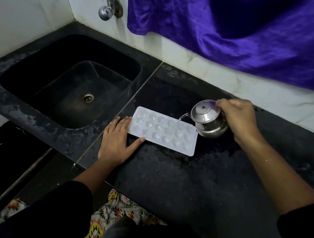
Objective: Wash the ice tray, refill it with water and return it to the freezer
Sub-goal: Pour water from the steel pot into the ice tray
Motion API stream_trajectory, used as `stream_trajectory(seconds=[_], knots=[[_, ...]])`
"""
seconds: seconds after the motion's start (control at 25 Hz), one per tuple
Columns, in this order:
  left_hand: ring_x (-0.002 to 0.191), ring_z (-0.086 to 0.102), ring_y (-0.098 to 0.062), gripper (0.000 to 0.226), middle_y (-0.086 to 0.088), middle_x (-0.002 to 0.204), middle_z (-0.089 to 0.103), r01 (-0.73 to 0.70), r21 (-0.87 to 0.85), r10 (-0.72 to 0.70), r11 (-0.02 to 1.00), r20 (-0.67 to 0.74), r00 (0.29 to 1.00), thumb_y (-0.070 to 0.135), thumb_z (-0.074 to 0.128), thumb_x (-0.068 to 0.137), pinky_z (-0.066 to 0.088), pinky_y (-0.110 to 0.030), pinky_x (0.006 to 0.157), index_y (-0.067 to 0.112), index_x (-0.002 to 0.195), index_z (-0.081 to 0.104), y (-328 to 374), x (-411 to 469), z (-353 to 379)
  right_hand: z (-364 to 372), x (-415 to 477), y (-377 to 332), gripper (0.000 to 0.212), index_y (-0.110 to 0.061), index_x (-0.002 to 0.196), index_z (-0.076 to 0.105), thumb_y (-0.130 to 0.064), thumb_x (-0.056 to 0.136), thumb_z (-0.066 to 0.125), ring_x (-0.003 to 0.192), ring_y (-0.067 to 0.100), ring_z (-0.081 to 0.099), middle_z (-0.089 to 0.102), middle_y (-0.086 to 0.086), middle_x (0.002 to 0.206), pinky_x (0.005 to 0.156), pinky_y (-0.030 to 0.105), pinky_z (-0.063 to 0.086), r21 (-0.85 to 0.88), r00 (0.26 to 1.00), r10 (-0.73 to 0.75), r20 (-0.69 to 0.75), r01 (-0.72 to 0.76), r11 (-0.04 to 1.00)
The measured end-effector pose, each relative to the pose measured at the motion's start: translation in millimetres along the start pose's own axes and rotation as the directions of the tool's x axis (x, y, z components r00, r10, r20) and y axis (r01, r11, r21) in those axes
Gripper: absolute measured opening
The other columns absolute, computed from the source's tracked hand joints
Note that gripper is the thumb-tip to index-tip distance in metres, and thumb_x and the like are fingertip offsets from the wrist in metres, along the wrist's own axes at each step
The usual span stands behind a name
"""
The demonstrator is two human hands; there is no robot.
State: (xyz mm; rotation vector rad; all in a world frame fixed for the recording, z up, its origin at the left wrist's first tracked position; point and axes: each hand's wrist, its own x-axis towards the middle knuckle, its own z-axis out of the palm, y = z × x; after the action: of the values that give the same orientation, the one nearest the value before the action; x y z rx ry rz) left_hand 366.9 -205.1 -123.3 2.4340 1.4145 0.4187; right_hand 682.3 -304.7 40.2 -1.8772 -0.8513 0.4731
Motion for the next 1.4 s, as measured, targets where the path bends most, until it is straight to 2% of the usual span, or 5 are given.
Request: stream_trajectory(seconds=[0.24,0.6,0.92,1.16,1.4], knots=[[0.158,0.025,-0.025,0.092,-0.001,0.165,0.042,-0.003,0.0,0.003,1.0,-0.001,1.0,0.081,0.037,0.095,0.021,-0.052,0.128,0.017,0.161,0.036,0.0,-0.4,0.4,-25.4,-6.5,11.7,0.02,-0.015,0.074,0.064,-0.021,0.094,0.064,0.041,0.006,0.026,0.035,-0.008,0.048,0.039,0.02,0.021,0.41,0.976,0.216,-0.026,-0.187,0.893],[0.158,0.024,-0.025,0.092,-0.001,0.165,0.042,-0.002,0.006,0.002,1.0,-0.002,1.0,0.081,0.037,0.095,0.021,-0.051,0.128,0.017,0.161,0.035,-0.1,-0.3,0.6,-9.1,-7.0,3.4,0.045,-0.006,0.052,0.048,-0.029,0.087,0.065,0.044,0.018,0.04,0.045,0.011,0.047,0.049,0.031,0.034,-0.508,0.965,-0.238,0.108,0.26,0.821],[0.158,0.025,-0.025,0.093,-0.001,0.165,0.042,0.004,-0.003,-0.004,1.0,-0.004,1.0,0.082,0.037,0.094,0.022,-0.051,0.128,0.017,0.161,0.036,-0.2,-0.6,1.0,8.4,-9.3,-7.3,0.047,-0.01,0.05,0.048,-0.033,0.089,0.062,0.042,0.018,0.043,0.042,-0.001,0.042,0.049,0.026,0.026,-0.66,0.928,-0.33,0.172,0.357,0.661],[0.158,0.024,-0.025,0.092,0.0,0.165,0.042,0.002,0.001,-0.002,1.0,-0.001,1.0,0.082,0.038,0.095,0.022,-0.052,0.128,0.018,0.161,0.035,-0.5,-0.2,1.2,-27.3,-5.7,21.1,0.041,-0.009,0.055,0.056,-0.023,0.091,0.07,0.048,0.015,0.04,0.044,0.003,0.049,0.052,0.029,0.033,-0.007,1.0,-0.003,-0.01,0.003,1.0],[0.158,0.025,-0.025,0.092,-0.001,0.165,0.043,-0.004,-0.007,0.004,1.0,-0.004,1.0,0.081,0.037,0.094,0.022,-0.051,0.128,0.017,0.16,0.036,0.6,-0.8,0.6,-54.7,-21.7,26.8,0.033,-0.02,0.064,0.06,-0.017,0.096,0.061,0.036,0.005,0.027,0.037,-0.01,0.043,0.037,0.019,0.02,0.447,0.968,0.237,-0.079,-0.178,0.876]])
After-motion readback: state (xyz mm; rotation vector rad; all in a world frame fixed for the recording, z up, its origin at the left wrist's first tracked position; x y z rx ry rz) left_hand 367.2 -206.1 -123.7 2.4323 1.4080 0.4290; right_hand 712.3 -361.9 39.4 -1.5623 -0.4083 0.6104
